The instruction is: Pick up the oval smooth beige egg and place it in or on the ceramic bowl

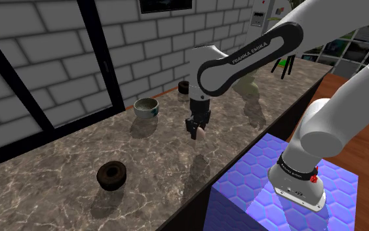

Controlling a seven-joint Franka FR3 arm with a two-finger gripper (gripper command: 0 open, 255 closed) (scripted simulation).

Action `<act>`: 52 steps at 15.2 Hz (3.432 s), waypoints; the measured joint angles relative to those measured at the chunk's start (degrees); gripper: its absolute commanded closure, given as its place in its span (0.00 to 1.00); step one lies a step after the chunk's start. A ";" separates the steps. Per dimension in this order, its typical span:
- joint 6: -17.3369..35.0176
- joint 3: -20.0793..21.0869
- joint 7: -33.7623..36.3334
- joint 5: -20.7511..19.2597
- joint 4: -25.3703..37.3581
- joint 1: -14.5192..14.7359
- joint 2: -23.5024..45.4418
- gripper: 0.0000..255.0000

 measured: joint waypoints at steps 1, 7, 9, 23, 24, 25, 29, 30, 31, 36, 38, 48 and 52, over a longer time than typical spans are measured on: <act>-0.82 -0.05 0.22 -0.09 0.44 0.00 -0.41 1.00; -6.21 -0.80 1.03 -0.82 3.22 -0.26 -3.06 1.00; -7.81 -0.95 1.36 -0.95 4.06 -0.25 -3.86 1.00; -17.68 -2.22 3.19 -2.87 13.38 -1.08 -4.52 1.00; -17.44 -2.21 3.14 -3.38 15.00 -1.42 -2.62 1.00; -17.60 -2.16 3.35 -4.02 17.44 -1.78 -0.30 1.00; -17.67 -2.21 3.68 -6.69 26.34 -3.01 8.73 1.00; -17.54 -2.27 3.69 -7.36 28.39 -3.25 10.96 1.00; -18.05 -2.18 4.14 -8.05 31.20 -3.32 13.32 1.00; -20.79 -2.66 4.85 -11.63 45.18 -3.79 24.92 1.00; -22.54 -2.73 5.65 -12.98 51.54 -3.42 29.60 1.00; -38.73 -4.43 7.59 -19.36 97.73 1.03 59.95 1.00; -36.51 -4.58 7.24 -19.50 96.47 0.98 60.96 1.00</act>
